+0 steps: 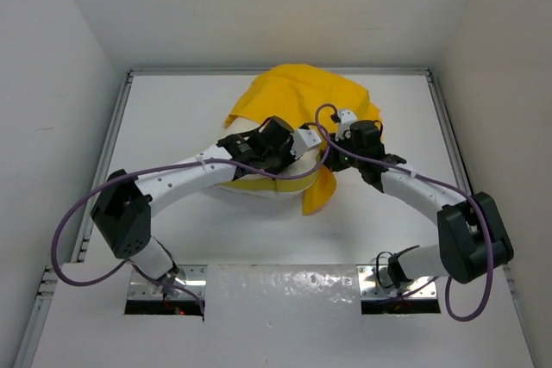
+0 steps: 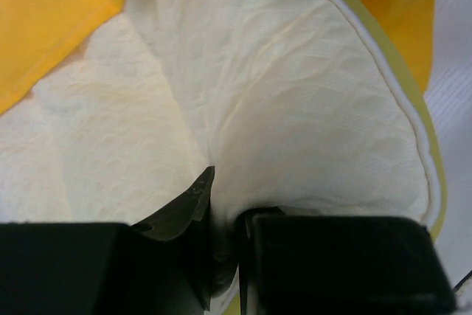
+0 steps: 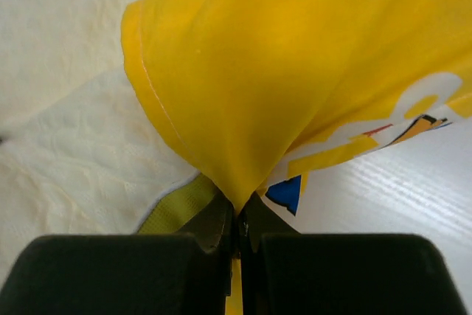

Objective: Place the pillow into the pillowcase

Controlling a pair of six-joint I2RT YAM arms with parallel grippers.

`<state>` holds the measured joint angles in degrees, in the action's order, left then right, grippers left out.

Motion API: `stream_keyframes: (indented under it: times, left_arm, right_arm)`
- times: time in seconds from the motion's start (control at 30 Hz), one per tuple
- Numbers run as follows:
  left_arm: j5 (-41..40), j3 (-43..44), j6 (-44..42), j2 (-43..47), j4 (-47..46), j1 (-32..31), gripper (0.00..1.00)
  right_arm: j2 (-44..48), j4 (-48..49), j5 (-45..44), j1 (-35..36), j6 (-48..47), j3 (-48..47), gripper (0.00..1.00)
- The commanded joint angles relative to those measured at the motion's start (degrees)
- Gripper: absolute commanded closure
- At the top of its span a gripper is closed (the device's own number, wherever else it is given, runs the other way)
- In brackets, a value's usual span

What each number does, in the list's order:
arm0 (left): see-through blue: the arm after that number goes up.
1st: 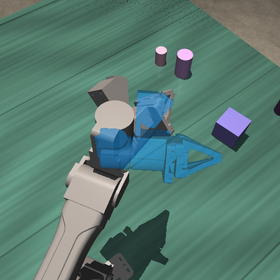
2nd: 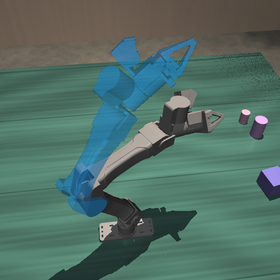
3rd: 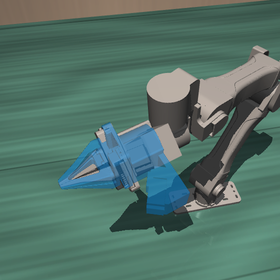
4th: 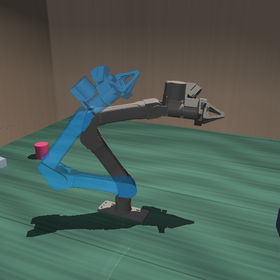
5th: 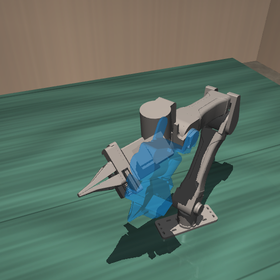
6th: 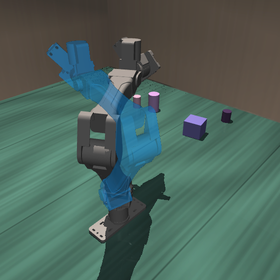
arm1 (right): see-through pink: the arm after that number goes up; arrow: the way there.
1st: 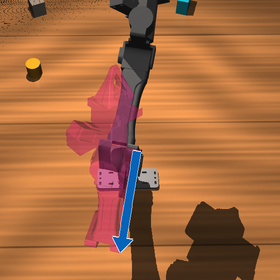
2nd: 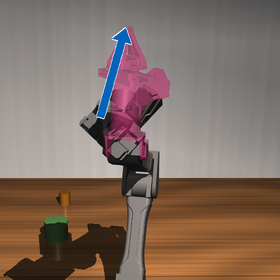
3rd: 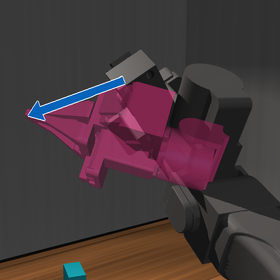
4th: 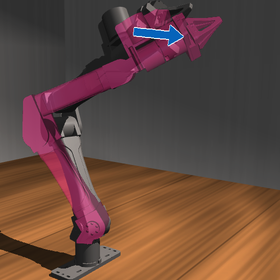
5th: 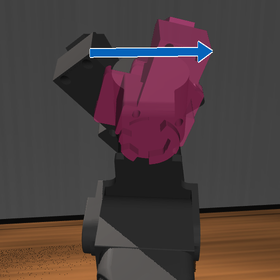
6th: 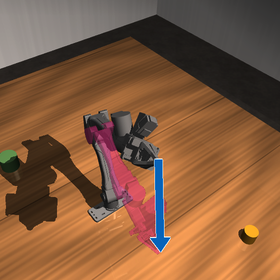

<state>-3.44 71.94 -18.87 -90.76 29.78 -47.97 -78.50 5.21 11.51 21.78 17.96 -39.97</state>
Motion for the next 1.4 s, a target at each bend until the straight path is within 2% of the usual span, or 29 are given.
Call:
stream_keyframes:
  times: [0.0, 0.07, 0.13, 0.27, 0.43, 0.47, 0.53, 0.6, 0.67, 0.73, 0.77, 0.83, 1.07, 1.1, 1.17, 1.2, 1.27, 1.3, 1.37]
  left_arm:
    - [-4.2, 4.7, 2.7, -0.1, -13.3, 1.3, 1.0]
    - [-9.5, 4.4, 2.5, -3.4, -16.3, 1.4, 1.0]
    - [-11.9, 4.0, 2.3, -6.1, -17.9, 2.2, 1.0]
    - [-10.3, 3.6, 5.2, -6.6, -19.9, 5.1, 1.0]
    - [-11.7, 5.2, 6.9, -6.4, -19.7, 6.5, 1.0]
    - [-10.8, 5.4, 6.9, -6.2, -19.2, 6.5, 1.0]
    - [-8.9, 5.1, 6.7, -5.8, -18.1, 6.1, 1.0]
    - [-8.6, 4.2, 5.2, -5.2, -17.8, 5.6, 1.0]
    - [-6.7, 1.5, 2.0, -3.6, -18.3, 4.6, 1.0]
    - [-3.8, -1.1, 0.8, -2.1, -18.6, 3.9, 1.0]
    - [-3.0, -1.6, 0.8, -1.9, -18.7, 3.8, 1.0]
    - [-1.4, -2.4, 0.9, -1.5, -18.9, 3.3, 1.0]
    - [0.9, -2.7, 3.0, -4.1, -19.5, 0.4, 1.0]
    - [1.8, -2.4, 3.5, -4.3, -18.7, 0.5, 1.0]
    - [3.8, -1.9, 3.7, -4.5, -17.5, 0.4, 1.0]
    - [4.9, -1.9, 3.9, -4.2, -16.3, 0.4, 0.95]
    - [6.5, -2.4, 4.0, -2.5, -15.5, 0.6, 0.8]
    - [6.5, -2.4, 3.8, -1.7, -14.8, 0.6, 0.61]
    - [8.4, -3.7, 3.7, 0.7, -13.4, 0.9, 0.43]
  right_arm:
    - [-0.8, -5.0, 11.1, 1.2, 1.0, 0.9, 1.0]
    - [-0.2, -4.7, 17.2, 1.2, 1.6, 1.3, 1.0]
    - [1.5, -4.8, 19.0, 1.2, 2.2, 2.0, 1.0]
    - [4.1, -9.5, 18.0, 1.2, 1.3, 2.9, 1.0]
    - [5.9, -6.0, 27.8, 1.2, 5.2, 3.6, 1.0]
    - [5.9, -5.6, 27.0, 1.2, 6.9, 3.6, 1.0]
    - [5.6, -7.0, 18.5, 1.2, 7.3, 2.8, 1.0]
    - [4.3, -7.8, 15.3, 1.2, 7.0, 1.1, 1.0]
    - [2.7, -7.5, 16.8, 1.4, 7.2, 0.2, 0.85]
    - [2.7, -6.7, 17.6, 2.1, 7.2, -0.1, 0.84]
    - [3.4, -5.6, 17.6, 2.4, 7.4, 0.1, 0.84]
    - [4.6, -1.6, 17.8, 2.7, 8.8, 2.0, 0.99]
    - [2.7, 1.9, 23.6, 3.1, 10.3, 2.8, 1.0]
    - [2.7, 1.1, 21.9, 3.1, 10.1, 2.8, 0.83]
    - [2.7, -3.0, 18.7, 3.1, 9.2, 2.2, 0.62]
    - [3.1, -4.8, 16.9, 3.1, 8.4, 1.8, 0.35]
    - [4.1, -8.3, 11.6, 2.9, 8.6, 1.8, 0.22]
    - [5.6, -9.2, 9.5, 2.8, 9.3, 1.9, 0.19]
    - [7.4, -11.7, 3.2, 2.8, 9.9, 1.7, 0.15]
